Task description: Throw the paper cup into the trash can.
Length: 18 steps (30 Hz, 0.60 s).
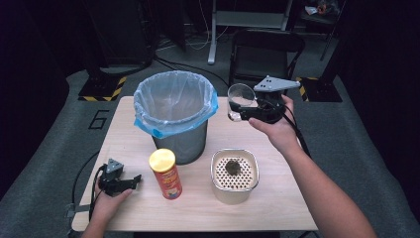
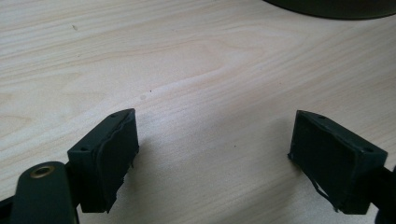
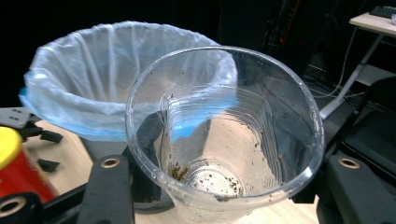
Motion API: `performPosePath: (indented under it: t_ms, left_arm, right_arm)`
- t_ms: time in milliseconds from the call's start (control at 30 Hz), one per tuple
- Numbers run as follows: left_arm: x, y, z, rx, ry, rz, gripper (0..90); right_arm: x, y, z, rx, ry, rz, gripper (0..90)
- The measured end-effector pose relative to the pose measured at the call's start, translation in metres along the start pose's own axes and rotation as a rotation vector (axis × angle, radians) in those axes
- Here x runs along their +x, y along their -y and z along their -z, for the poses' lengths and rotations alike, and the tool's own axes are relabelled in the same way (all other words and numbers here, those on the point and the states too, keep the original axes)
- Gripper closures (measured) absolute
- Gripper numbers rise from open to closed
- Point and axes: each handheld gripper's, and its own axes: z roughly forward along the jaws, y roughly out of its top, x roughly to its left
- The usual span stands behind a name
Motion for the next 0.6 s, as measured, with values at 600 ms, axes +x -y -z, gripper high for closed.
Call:
performPosePath:
  t_ms: [600]
  left_arm:
    - [-0.001, 0.000, 0.000, 0.011, 0.009, -0.007, 13.1]
  right_arm:
    - [0.042, -0.069, -0.028, -0.039, -0.108, 0.050, 41.2]
